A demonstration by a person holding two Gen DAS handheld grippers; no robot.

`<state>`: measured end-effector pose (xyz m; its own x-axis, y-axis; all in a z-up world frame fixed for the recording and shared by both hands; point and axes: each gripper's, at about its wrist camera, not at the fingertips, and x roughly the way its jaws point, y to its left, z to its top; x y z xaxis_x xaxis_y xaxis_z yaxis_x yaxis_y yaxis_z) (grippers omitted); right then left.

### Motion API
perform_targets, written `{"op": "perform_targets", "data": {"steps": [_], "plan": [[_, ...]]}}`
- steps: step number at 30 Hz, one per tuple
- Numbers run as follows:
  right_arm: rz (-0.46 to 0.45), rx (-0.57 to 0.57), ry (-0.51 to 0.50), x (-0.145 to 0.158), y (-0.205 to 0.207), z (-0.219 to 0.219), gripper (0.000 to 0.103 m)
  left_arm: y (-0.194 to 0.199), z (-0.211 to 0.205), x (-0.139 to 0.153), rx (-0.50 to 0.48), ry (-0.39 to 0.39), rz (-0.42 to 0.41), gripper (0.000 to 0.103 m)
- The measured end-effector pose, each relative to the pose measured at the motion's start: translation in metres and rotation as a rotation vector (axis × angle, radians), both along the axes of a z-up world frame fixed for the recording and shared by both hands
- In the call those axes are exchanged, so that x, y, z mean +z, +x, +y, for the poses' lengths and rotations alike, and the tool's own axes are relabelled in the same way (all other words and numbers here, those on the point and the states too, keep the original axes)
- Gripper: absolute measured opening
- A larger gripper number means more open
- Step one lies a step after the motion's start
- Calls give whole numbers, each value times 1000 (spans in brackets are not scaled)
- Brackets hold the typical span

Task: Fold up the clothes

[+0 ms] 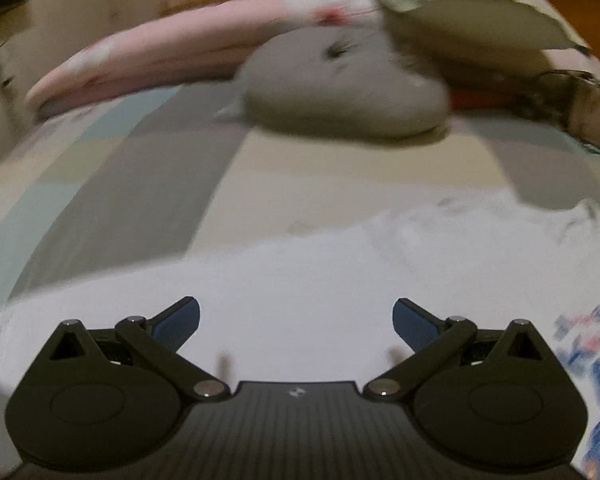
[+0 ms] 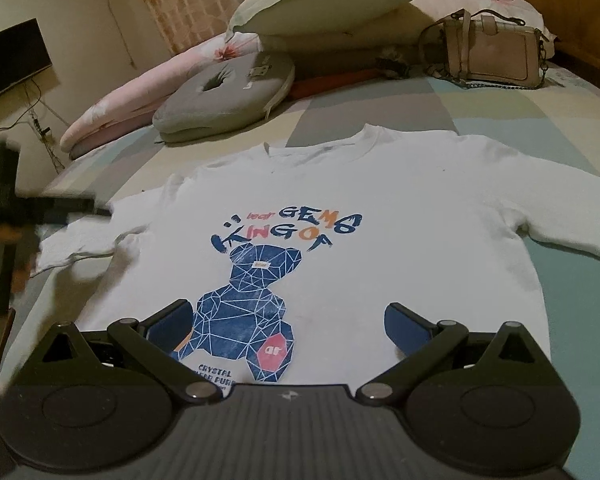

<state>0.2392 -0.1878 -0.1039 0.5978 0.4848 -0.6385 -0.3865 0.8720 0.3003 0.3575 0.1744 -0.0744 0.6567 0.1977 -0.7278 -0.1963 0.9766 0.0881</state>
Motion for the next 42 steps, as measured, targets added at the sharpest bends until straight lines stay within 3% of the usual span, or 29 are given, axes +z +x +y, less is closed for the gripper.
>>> {"op": "perform_targets", "data": {"steps": [2, 5, 7, 9, 14, 18, 20, 24, 27, 30, 33, 36, 42], "plan": [[-2, 3, -2, 0, 0, 0, 103, 26, -12, -3, -17, 9, 48, 102], [-2, 6, -5, 0, -1, 0, 103, 58, -18, -22, 38, 39, 135, 102], [1, 4, -6, 0, -1, -1, 103, 67, -13, -34, 51, -9, 153, 102], [4, 2, -8, -1, 0, -1, 103, 74, -6, -43, 80, -39, 146, 102], [12, -4, -11, -2, 0, -3, 103, 90, 10, -54, 158, -28, 89, 103], [15, -8, -11, -3, 0, -4, 103, 96, 9, -40, 198, -3, 78, 101], [10, -8, -5, -2, -1, -4, 103, 87, 0, -25, 192, -12, 29, 101], [8, -5, -1, -1, -2, -3, 103, 74, -27, -9, 60, -212, 40, 101], [9, -1, -4, -1, -2, -2, 103, 72, -47, -12, -80, -417, 56, 102], [19, -3, -2, -2, -1, -2, 103, 87, -69, -28, -131, -485, 79, 102], [33, -7, 3, -3, 0, -3, 103, 108, -78, -47, -129, -478, 84, 102], [33, 7, 11, -3, 0, -3, 103, 128, -77, -57, -94, -433, 17, 102], [39, 2, 6, -4, -1, -4, 103, 143, -88, -46, -68, -342, -12, 101]]}}
